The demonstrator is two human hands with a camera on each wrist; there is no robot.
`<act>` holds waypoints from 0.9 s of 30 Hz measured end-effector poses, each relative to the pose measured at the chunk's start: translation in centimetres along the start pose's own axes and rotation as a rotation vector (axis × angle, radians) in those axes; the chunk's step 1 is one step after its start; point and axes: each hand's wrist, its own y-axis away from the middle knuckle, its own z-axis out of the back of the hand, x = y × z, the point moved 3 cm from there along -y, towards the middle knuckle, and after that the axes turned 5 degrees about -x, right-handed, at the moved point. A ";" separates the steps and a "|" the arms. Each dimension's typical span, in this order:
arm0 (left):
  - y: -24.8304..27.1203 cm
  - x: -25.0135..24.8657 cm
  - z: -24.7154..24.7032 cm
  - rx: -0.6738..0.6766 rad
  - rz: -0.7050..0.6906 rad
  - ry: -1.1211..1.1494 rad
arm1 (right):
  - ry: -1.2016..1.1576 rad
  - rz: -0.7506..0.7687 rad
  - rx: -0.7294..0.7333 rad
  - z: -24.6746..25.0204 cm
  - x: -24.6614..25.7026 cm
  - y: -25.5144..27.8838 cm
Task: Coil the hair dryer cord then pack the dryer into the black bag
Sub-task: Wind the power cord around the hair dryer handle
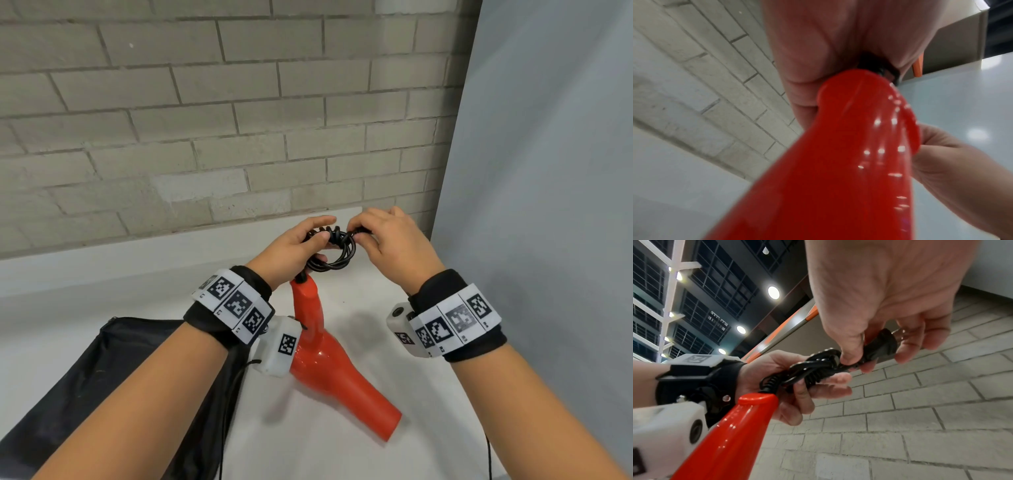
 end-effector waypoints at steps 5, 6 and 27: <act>0.0 0.4 0.1 0.000 0.061 0.128 | -0.091 -0.142 0.027 -0.8 -0.3 0.6; -0.1 0.6 0.2 -0.029 0.075 0.139 | -0.129 -0.203 0.014 -0.9 -0.6 1.2; -2.1 0.3 -3.1 -0.341 0.041 0.315 | -0.211 -0.520 1.091 -7.1 -0.5 12.2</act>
